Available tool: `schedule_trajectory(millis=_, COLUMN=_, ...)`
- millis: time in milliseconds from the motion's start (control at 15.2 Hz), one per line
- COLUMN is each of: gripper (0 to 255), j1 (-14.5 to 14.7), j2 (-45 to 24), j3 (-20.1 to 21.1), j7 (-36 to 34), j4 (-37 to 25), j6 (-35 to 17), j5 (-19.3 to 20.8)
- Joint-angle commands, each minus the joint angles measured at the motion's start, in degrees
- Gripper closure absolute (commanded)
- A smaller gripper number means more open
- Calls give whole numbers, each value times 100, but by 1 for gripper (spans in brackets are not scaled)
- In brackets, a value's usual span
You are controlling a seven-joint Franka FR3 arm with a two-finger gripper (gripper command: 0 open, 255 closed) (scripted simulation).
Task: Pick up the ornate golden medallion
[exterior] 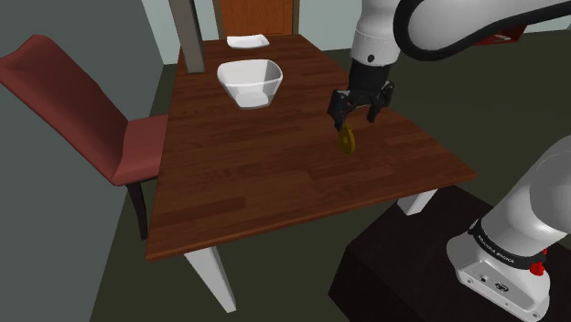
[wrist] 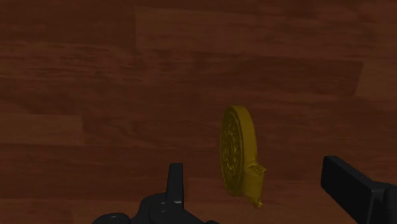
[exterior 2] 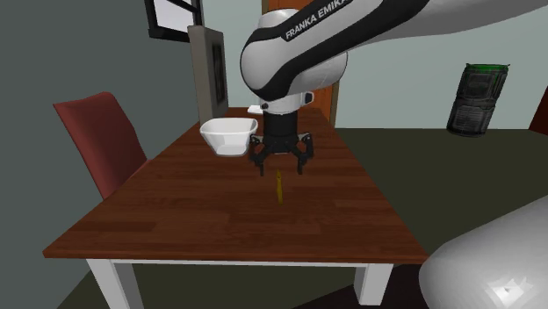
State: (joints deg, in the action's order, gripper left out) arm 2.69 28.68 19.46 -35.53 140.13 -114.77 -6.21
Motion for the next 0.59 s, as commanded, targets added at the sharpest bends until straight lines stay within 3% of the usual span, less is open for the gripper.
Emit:
schedule_trajectory(millis=0, gripper=0, j1=2, j2=-68, j3=57, j7=-73, j4=71, j6=-153, j5=-7)
schedule_trajectory(millis=462, gripper=0, j1=1, j2=-219, j3=129, j7=-111, j4=392, j6=-621, j5=-13)
schedule_trajectory(millis=528, gripper=255, j1=2, j2=-219, j3=131, j7=-113, j4=395, j6=-624, j5=-14)
